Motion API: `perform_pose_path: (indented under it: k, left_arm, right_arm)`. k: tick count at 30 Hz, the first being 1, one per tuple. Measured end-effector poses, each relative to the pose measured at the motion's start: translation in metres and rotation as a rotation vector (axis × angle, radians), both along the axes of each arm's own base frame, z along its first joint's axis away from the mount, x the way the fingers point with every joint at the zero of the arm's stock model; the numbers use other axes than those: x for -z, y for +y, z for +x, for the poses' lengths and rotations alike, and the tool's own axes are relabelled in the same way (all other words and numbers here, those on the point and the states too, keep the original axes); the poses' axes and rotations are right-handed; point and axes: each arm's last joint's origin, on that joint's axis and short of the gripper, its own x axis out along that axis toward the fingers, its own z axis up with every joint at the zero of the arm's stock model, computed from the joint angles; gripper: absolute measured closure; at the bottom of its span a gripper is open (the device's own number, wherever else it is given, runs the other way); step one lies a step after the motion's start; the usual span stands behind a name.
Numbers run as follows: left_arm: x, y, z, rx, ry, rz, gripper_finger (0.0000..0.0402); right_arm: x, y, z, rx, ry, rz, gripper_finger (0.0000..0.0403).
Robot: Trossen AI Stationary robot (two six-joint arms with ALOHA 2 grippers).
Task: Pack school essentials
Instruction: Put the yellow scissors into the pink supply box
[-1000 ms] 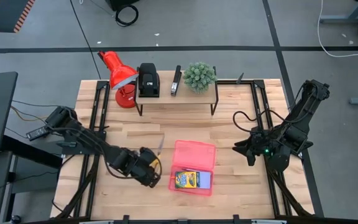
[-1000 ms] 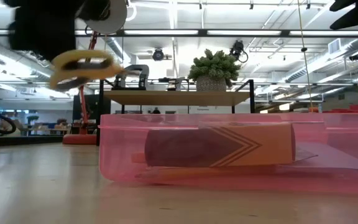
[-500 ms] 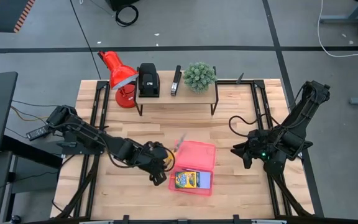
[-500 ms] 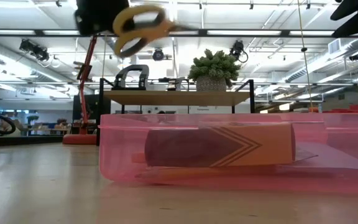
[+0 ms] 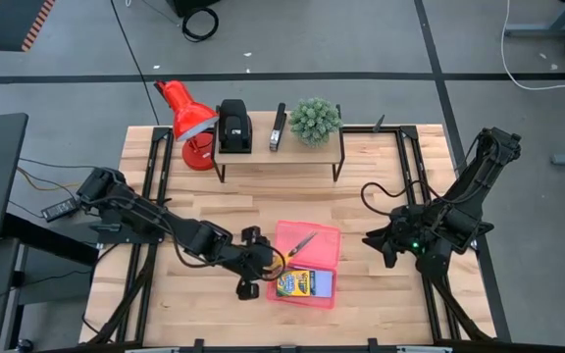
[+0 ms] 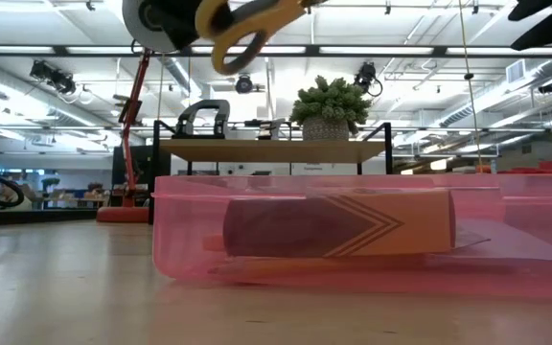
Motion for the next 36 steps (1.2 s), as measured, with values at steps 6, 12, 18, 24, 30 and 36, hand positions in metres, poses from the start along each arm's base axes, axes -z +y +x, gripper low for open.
perform_pose_path:
  k: [6,12,18,24,30,36]
  left_arm:
    - [0.008,-0.003,0.013,0.017,-0.052,-0.014,0.0313]
    - [0.021,-0.008,0.026,0.037,-0.073,-0.044,0.0317]
    - [0.035,-0.011,0.032,0.076,-0.047,-0.016,0.0313]
    - [0.042,-0.013,0.035,0.088,-0.039,-0.013,0.0317]
    - [0.048,-0.013,0.036,0.13,-0.011,0.008,0.0312]
    - [0.055,-0.013,0.04,0.153,0.0,-0.016,0.0315]
  right_arm:
    - [-0.002,0.0,0.004,0.046,-0.036,0.07,0.0256]
    - [-0.003,0.001,0.005,0.046,-0.046,0.079,0.0256]
    - [-0.003,0.001,0.005,0.04,-0.043,0.069,0.0256]
    - [-0.003,0.001,0.005,0.031,-0.036,0.068,0.0256]
    - [-0.003,0.001,0.005,0.024,-0.031,0.063,0.0256]
    - [-0.003,0.001,0.005,0.022,-0.03,0.061,0.0256]
